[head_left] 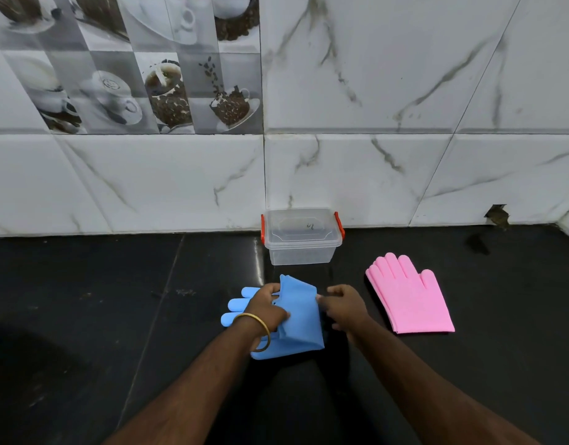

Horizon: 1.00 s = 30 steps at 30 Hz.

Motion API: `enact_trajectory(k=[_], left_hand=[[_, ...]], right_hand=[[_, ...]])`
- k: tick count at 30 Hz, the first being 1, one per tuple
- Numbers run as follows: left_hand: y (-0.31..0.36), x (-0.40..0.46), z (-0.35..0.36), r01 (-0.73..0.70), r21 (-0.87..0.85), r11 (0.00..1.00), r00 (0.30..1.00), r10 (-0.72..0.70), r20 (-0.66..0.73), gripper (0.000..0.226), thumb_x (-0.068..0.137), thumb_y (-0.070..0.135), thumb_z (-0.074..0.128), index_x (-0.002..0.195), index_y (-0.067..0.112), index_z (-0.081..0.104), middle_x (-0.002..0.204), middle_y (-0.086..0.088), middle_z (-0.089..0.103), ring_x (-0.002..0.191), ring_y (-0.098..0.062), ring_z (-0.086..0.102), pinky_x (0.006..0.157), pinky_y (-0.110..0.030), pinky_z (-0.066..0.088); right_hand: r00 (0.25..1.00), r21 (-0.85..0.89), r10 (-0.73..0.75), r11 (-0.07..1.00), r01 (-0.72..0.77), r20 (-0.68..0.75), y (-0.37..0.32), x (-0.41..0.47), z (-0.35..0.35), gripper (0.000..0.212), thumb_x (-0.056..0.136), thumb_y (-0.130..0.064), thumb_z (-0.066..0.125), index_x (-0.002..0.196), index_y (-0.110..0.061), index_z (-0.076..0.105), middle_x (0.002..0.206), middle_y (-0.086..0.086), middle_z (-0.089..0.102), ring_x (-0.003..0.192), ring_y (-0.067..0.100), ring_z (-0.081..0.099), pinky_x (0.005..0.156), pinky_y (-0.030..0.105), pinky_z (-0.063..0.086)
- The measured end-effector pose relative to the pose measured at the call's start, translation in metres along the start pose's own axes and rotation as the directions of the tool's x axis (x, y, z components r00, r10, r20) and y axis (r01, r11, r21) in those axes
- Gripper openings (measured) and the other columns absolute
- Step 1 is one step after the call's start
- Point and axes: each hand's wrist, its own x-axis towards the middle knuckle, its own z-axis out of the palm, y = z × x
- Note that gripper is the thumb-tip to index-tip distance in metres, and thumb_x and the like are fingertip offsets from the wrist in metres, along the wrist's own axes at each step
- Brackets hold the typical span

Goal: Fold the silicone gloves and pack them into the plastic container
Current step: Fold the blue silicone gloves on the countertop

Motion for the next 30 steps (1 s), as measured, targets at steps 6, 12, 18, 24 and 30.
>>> enact_trajectory(k=[6, 12, 18, 24, 30], left_hand=[[-0.024, 0.011, -0.011, 0.077, 0.062, 0.995, 0.993, -0.071, -0.094, 0.059, 0.078, 0.0, 0.053, 0.132, 0.025, 0.049, 0.12, -0.006, 0.058, 0.105, -0.024, 0.058, 0.093, -0.039, 0.052], [-0.024, 0.002, -0.008, -0.047, 0.097, 0.994, 0.993, 0.058, -0.105, 0.072, 0.084, -0.001, 0.044, 0.137, 0.046, 0.036, 0.116, -0.008, 0.055, 0.092, -0.021, 0.06, 0.074, -0.029, 0.051], [-0.024, -0.004, -0.002, -0.068, 0.221, 0.973, 0.993, 0.088, -0.081, 0.053, 0.084, -0.005, 0.035, 0.085, 0.038, 0.066, 0.114, 0.001, 0.06, 0.088, -0.008, 0.055, 0.067, -0.014, 0.042], [-0.014, -0.024, 0.008, -0.072, 0.556, 0.828, 0.933, 0.253, -0.257, 0.021, 0.083, 0.025, 0.062, 0.103, 0.031, 0.065, 0.127, -0.001, 0.04, 0.115, -0.022, 0.05, 0.092, -0.024, 0.04], [0.046, -0.044, -0.009, 0.171, -0.224, 0.96, 0.965, -0.208, -0.158, 0.083, 0.072, 0.087, 0.038, 0.087, 0.011, 0.071, 0.082, -0.007, 0.073, 0.076, -0.027, 0.069, 0.066, -0.032, 0.056]], right_hand=[[0.977, -0.094, 0.152, 0.986, -0.139, 0.149, 0.022, 0.003, 0.01, 0.048, 0.08, -0.025, 0.076, 0.121, -0.012, 0.054, 0.09, 0.009, 0.061, 0.066, 0.017, 0.055, 0.051, 0.024, 0.044], [0.979, -0.161, 0.12, 0.983, -0.093, 0.167, 0.017, 0.007, 0.019, 0.03, 0.079, -0.021, 0.078, 0.103, -0.008, 0.065, 0.095, 0.008, 0.063, 0.076, 0.017, 0.058, 0.056, 0.029, 0.047], [0.943, -0.045, 0.225, 0.974, -0.221, 0.247, 0.0, 0.0, 0.02, 0.03, 0.08, -0.01, 0.077, 0.105, -0.003, 0.062, 0.1, 0.01, 0.065, 0.086, 0.022, 0.063, 0.064, 0.032, 0.052], [0.976, 0.084, 0.016, 0.996, -0.035, 0.215, -0.005, -0.01, 0.022, 0.014, 0.075, -0.007, 0.078, 0.08, -0.006, 0.065, 0.087, 0.013, 0.069, 0.074, 0.022, 0.067, 0.057, 0.031, 0.056], [0.824, -0.164, -0.563, 0.808, 0.566, 0.07, -0.031, -0.025, 0.01, 0.012, 0.07, -0.017, 0.074, 0.076, -0.023, 0.066, 0.073, -0.01, 0.066, 0.065, -0.003, 0.057, 0.058, 0.008, 0.042]])
